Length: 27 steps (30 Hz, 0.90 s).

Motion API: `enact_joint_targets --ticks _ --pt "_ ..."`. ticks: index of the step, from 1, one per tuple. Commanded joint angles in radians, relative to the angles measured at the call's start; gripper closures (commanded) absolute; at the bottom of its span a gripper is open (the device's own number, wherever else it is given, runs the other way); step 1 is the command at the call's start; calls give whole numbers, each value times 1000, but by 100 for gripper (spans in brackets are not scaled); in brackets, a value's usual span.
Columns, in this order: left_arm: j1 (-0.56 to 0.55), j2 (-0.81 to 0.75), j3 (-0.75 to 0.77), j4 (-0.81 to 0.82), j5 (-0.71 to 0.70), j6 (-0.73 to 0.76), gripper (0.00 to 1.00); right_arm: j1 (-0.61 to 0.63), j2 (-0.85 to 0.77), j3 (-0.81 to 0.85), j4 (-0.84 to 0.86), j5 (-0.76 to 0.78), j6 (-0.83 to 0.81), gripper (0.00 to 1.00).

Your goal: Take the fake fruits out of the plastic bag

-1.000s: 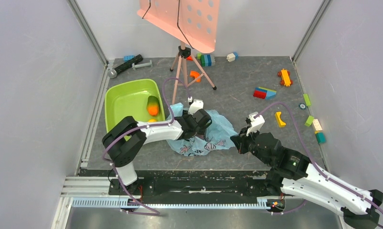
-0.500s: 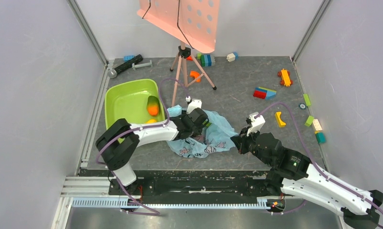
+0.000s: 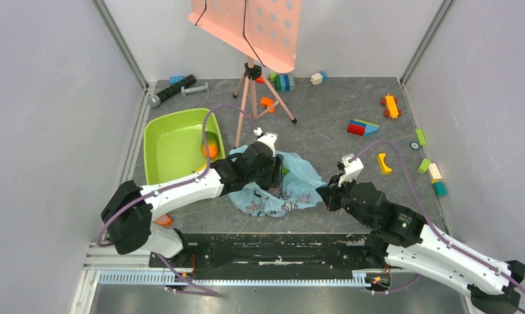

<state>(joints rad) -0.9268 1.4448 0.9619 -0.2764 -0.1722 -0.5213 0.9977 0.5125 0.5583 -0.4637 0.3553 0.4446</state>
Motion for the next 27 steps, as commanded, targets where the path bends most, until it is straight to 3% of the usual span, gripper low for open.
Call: enact_joint_targets --ticks 1,6,12,19,27 --pt "-1 -68 -8 -40 93 47 35 1 -1 0 27 3 8 100" --pt "-1 -132 0 -66 128 58 34 1 -6 0 28 3 11 100" --pt "-1 -114 -11 -72 24 36 29 1 1 -9 43 -9 14 100" --pt "-1 -40 -65 151 -50 -56 30 1 8 -12 46 -10 5 100" --pt "0 113 -3 241 -53 -107 37 1 7 -15 41 2 5 100"
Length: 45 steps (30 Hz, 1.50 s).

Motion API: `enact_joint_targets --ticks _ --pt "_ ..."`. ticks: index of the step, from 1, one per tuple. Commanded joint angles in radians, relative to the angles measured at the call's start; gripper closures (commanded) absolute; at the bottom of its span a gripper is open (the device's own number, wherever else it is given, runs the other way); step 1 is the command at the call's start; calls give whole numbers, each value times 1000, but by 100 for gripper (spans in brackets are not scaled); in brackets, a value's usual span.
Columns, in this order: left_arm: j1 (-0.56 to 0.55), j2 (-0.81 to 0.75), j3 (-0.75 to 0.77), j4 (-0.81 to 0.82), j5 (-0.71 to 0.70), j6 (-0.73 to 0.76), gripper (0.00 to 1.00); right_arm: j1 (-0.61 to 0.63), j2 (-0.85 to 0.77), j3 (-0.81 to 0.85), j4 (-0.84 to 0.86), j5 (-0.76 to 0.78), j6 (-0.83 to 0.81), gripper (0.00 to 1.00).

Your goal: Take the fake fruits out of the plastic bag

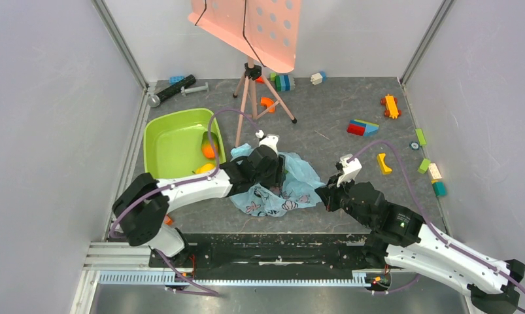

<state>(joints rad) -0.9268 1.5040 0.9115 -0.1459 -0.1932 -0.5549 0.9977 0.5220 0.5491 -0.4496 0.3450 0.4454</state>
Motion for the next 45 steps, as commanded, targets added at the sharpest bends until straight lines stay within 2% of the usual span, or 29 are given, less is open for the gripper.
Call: enact_joint_targets --ticks 1,7,16,19,28,38,45 --pt "-1 63 45 129 -39 -84 38 1 -2 -6 26 13 3 100" --pt "3 126 57 199 -169 -135 38 1 6 6 22 13 -5 100" --pt "38 213 90 255 -264 -274 22 1 -6 5 8 18 -7 100" --pt "51 240 103 255 -280 -296 20 1 -13 5 0 24 -8 100" --pt "74 299 152 245 -342 -330 20 1 -12 3 -6 33 -13 100" --pt "75 416 259 198 -347 -346 15 1 -14 5 -12 33 -15 100" --pt "75 494 341 118 -350 -325 22 1 -23 13 -30 35 -12 100"
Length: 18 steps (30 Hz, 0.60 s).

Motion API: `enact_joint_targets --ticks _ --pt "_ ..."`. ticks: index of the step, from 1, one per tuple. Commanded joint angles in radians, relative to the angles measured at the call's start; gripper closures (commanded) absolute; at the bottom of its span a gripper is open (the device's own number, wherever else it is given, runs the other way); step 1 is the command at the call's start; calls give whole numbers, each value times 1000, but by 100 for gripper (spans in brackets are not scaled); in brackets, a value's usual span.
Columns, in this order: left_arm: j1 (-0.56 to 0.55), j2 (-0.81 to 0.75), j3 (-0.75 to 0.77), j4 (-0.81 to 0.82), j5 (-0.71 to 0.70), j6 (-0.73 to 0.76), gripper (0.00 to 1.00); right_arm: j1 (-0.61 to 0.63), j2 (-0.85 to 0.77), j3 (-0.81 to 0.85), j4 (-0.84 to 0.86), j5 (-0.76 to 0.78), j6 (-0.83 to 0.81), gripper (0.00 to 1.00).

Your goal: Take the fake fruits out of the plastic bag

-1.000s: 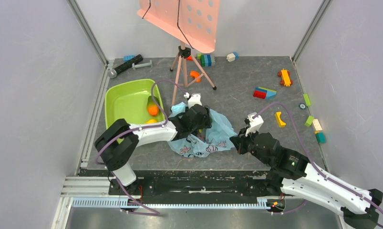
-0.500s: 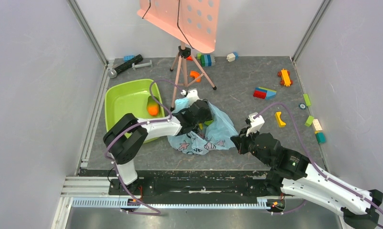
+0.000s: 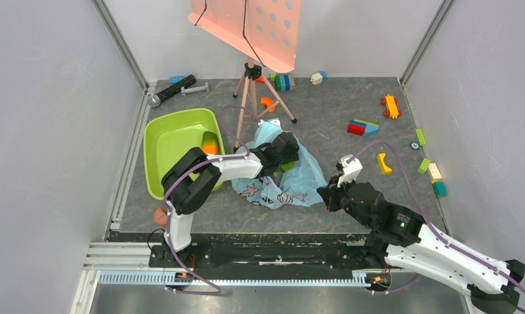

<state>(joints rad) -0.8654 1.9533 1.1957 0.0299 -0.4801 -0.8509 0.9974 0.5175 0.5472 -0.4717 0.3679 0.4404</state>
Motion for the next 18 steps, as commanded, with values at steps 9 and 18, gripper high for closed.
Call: enact_joint_targets --ticks 9,18 --pt "14 53 50 -58 -56 -16 45 1 -31 19 -24 18 -5 100" --pt "14 -93 -25 -33 35 53 59 1 -40 15 -25 20 -5 100"
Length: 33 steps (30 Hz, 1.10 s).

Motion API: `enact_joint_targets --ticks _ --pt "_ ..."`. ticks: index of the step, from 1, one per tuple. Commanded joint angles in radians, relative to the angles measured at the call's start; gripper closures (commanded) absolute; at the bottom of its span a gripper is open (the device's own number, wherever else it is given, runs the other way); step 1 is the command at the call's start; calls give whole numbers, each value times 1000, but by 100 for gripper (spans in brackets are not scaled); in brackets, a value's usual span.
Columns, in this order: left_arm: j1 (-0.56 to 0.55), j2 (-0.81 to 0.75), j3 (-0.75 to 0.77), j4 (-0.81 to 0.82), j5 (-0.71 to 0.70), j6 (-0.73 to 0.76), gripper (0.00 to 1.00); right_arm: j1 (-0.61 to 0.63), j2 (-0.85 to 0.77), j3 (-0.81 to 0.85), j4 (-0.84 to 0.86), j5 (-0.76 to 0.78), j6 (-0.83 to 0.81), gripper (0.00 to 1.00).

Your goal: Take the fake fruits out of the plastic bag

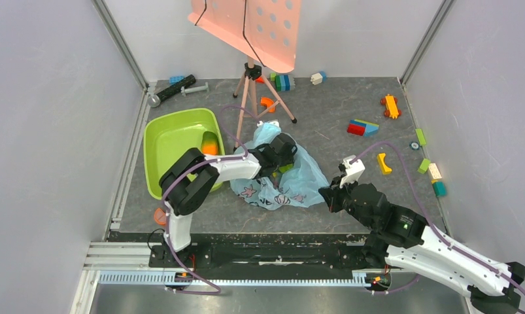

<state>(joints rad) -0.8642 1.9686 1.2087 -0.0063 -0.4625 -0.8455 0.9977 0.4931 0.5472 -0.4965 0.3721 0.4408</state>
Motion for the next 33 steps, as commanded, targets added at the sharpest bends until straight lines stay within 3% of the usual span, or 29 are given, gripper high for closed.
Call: enact_joint_targets --ticks 1,14,23,28,33 --pt "13 -133 -46 3 38 59 60 1 -17 14 -1 16 -5 100" --pt "13 -318 -57 -99 317 197 56 1 -32 18 -4 42 -6 100" --pt "13 -475 -169 -110 268 340 52 1 -40 50 -38 102 -1 100" --pt "14 -517 -132 -204 500 487 51 1 -35 59 -60 118 -3 100" --pt "14 -587 -128 -242 700 498 51 1 -28 54 -61 119 -3 100"
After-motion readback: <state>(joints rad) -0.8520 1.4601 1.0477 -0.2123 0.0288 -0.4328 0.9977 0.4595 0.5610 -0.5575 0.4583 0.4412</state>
